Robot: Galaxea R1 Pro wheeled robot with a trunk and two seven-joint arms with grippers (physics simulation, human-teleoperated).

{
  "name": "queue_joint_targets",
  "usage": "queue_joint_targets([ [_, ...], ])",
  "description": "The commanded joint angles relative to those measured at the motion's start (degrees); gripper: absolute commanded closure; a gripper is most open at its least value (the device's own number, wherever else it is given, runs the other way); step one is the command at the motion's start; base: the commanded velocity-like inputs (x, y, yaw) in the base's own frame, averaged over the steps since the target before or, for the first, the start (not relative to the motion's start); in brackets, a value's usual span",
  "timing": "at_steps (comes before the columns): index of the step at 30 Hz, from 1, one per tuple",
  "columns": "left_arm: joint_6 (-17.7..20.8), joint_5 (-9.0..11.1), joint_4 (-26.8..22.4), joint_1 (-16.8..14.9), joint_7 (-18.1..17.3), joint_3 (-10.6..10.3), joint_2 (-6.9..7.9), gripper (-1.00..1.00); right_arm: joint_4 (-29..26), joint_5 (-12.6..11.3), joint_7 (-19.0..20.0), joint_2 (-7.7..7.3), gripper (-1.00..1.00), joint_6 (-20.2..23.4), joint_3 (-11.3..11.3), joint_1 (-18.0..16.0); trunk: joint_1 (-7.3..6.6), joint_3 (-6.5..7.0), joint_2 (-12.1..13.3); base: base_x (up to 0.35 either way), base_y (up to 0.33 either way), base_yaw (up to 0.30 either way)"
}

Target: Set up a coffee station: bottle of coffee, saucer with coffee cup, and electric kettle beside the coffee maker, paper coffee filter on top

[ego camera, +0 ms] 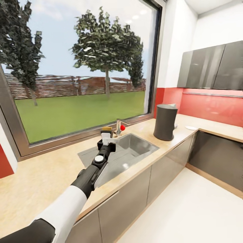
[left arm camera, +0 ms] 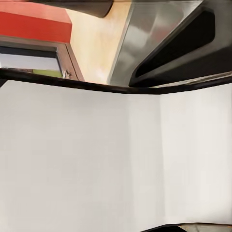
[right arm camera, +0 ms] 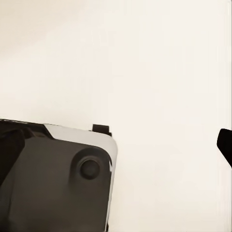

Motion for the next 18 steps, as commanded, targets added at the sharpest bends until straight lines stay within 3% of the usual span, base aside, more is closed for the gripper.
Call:
queue_joint_targets([
  [1, 0.2, 0.4, 0.0, 0.0, 0.3, -0.1, 0.0, 1.0, 0.0, -0.5, -0.2, -0.01, -1.0, -0.1, 0.4, 0.0, 0.03, -0.02, 0.0, 0.1, -0.273, 0.0],
  [11, 0.1, 0.4, 1.1, 0.1, 0.3, -0.1, 0.0, 1.0, 0.1, -1.6, -0.2, -0.01, -1.0, -0.1, 0.5, 0.0, 0.03, -0.02, 0.0, 0.135, -0.273, -0.006],
  [18, -1.6, 0.4, 1.9, 0.1, 0.3, 0.0, 0.0, 1.0, 0.1, -1.6, -0.2, 0.03, -1.0, -0.1, 0.5, 0.0, 0.03, -0.02, 0.0, 0.191, -0.245, -0.206],
])
